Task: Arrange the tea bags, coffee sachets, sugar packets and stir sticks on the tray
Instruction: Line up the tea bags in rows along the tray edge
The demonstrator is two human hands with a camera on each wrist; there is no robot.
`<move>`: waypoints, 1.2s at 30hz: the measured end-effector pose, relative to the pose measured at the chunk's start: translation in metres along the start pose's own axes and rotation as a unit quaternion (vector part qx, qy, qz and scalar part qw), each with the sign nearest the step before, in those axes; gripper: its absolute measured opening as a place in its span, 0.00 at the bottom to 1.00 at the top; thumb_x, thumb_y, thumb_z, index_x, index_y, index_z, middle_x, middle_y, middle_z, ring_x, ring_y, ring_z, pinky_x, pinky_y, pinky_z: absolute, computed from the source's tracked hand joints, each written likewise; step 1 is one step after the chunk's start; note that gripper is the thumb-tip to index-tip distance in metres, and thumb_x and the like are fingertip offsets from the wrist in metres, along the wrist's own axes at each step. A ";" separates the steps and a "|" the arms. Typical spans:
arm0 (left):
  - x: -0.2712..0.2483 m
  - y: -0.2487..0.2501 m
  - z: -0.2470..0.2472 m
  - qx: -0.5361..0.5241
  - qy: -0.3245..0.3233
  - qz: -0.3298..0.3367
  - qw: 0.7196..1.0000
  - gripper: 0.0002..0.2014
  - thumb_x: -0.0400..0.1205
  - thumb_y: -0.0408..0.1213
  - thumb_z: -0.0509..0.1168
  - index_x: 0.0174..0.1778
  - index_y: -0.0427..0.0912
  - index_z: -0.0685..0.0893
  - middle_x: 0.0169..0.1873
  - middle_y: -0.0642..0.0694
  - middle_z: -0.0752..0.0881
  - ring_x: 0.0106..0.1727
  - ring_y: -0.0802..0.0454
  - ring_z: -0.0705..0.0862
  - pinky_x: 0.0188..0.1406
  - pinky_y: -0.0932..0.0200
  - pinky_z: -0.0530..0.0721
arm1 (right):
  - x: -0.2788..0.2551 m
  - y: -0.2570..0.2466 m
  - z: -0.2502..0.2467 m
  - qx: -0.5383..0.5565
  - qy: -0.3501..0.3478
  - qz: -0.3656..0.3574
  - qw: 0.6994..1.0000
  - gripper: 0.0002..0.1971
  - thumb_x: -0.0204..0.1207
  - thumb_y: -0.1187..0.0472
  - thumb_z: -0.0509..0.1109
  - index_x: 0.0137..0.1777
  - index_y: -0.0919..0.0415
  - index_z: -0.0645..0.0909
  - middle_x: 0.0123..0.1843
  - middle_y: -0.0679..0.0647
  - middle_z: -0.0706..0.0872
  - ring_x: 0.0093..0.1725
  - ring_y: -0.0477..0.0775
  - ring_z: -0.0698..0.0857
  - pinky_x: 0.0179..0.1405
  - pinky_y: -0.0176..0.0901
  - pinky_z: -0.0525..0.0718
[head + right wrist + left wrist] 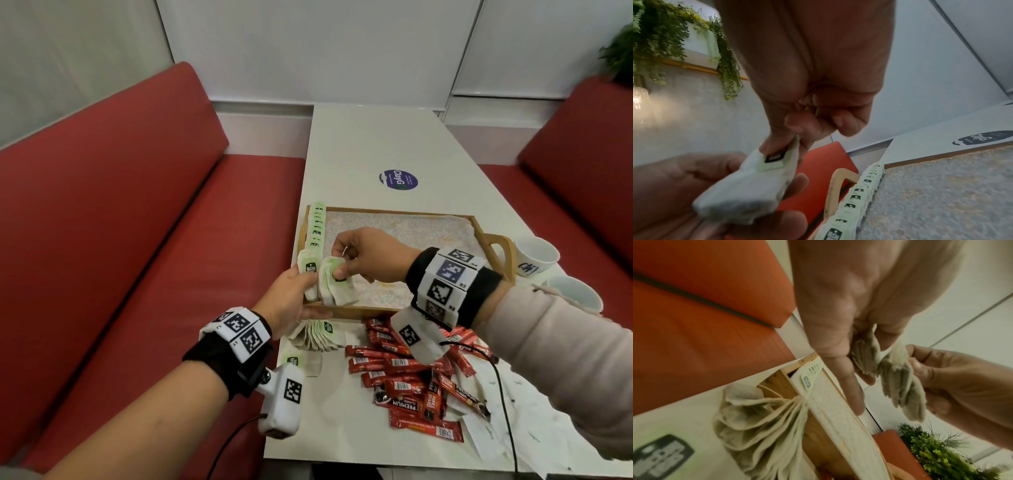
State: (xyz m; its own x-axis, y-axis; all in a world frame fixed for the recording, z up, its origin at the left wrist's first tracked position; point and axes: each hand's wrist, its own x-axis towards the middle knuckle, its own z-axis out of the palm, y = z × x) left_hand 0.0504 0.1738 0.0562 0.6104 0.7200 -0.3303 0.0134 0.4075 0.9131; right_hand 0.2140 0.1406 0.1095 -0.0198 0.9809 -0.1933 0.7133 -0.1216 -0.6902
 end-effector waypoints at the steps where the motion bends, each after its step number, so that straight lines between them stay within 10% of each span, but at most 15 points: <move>1: 0.000 0.001 0.000 -0.012 -0.006 -0.009 1.000 0.13 0.87 0.32 0.54 0.65 0.37 0.77 0.53 0.32 0.86 0.43 0.39 0.87 0.34 0.50 0.90 | 0.001 0.000 0.000 0.004 0.007 0.005 1.000 0.11 0.71 0.65 0.77 0.40 0.53 0.76 0.29 0.48 0.81 0.14 0.39 0.72 0.18 0.34 0.71; 6: -0.002 0.005 0.003 -0.026 -0.053 -0.013 0.998 0.15 0.86 0.42 0.57 0.67 0.42 0.77 0.56 0.38 0.88 0.49 0.43 0.90 0.35 0.54 0.90 | 0.005 0.001 0.003 0.006 0.045 0.018 0.999 0.10 0.71 0.62 0.78 0.41 0.53 0.78 0.31 0.49 0.82 0.14 0.36 0.72 0.16 0.31 0.71; 13: 0.002 0.002 0.005 -0.014 -0.023 0.033 0.999 0.15 0.80 0.21 0.64 0.60 0.40 0.79 0.47 0.42 0.88 0.42 0.51 0.90 0.33 0.61 0.89 | 0.010 0.002 0.005 0.025 0.074 0.022 0.997 0.10 0.69 0.62 0.79 0.44 0.56 0.79 0.31 0.49 0.81 0.14 0.37 0.72 0.17 0.31 0.72; 36: 0.032 0.011 -0.003 -0.016 0.016 0.096 0.995 0.13 0.79 0.25 0.67 0.56 0.43 0.82 0.46 0.46 0.88 0.44 0.53 0.87 0.36 0.64 0.88 | 0.017 0.016 -0.004 0.154 0.112 0.033 0.981 0.05 0.81 0.63 0.68 0.45 0.64 0.80 0.27 0.47 0.81 0.20 0.42 0.76 0.17 0.25 0.69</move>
State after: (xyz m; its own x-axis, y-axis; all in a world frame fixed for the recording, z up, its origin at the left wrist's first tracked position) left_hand 0.0682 0.2032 0.0550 0.5744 0.8031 -0.1587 -0.1257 0.2781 0.9523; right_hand 0.2279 0.1558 0.0984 0.1983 0.9739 -0.1100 0.4618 -0.1918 -0.8660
